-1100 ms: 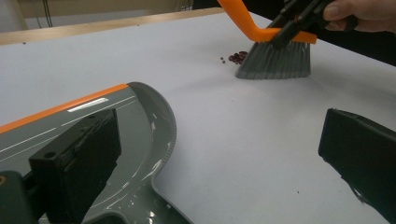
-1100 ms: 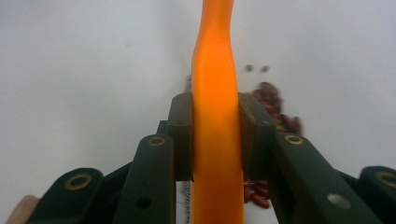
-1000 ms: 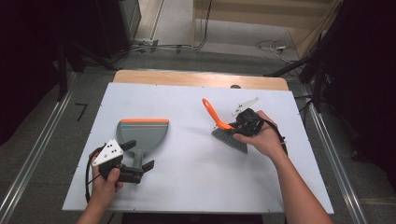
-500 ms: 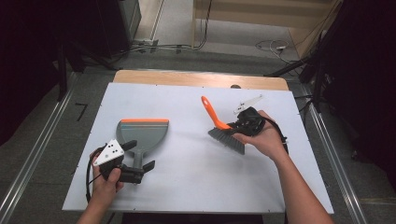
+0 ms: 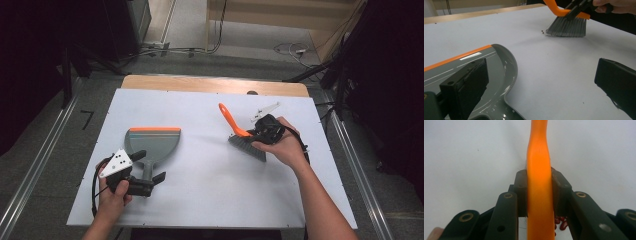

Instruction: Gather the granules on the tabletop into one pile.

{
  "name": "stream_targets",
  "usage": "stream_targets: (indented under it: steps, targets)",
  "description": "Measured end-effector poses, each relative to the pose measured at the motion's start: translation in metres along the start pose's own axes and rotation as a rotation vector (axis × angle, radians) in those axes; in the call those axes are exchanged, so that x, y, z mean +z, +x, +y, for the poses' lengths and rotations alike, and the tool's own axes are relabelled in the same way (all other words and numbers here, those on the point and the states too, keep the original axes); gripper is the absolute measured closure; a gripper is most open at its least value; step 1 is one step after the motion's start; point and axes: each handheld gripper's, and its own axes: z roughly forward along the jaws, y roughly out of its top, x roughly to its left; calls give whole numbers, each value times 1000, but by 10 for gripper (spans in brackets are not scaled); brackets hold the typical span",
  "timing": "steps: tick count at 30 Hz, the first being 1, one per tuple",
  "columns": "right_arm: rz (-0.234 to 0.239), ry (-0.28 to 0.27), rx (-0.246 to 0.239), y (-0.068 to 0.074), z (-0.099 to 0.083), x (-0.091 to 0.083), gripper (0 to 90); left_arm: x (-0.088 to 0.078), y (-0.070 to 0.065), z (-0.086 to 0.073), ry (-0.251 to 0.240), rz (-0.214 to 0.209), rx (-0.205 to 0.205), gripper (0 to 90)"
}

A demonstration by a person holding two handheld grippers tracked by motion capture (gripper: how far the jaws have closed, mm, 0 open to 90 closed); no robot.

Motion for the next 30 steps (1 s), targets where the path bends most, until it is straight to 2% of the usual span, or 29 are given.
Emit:
stream_targets:
  steps: [6,11,14,17,19,21,22,23,24,30]
  targets:
    - [6,-14,-22,4,2,-7,688,1,-1,0,2,-1,0,0]
    - [10,-10,-18,6,1,-9,689,1,-1,0,3,-3,0,0]
    - [45,-12,-7,9,2,-9,688,1,-1,0,3,-1,0,0]
    - [101,-4,-32,11,2,-7,688,0,0,0,0,-2,0,0]
    - [150,12,-36,14,2,-5,689,0,0,0,1,-1,1,0]
    - [170,57,-53,16,1,1,689,0,0,0,-1,-1,0,0]
    - [161,71,-66,17,0,5,689,0,0,0,-1,-1,-1,0]
    - [152,61,-68,16,0,6,689,0,0,0,-2,-1,-1,0]
    - [154,57,-51,13,0,6,689,0,0,0,-2,-1,-1,0]
    - [49,31,-53,7,2,7,689,0,0,0,0,0,-1,0]
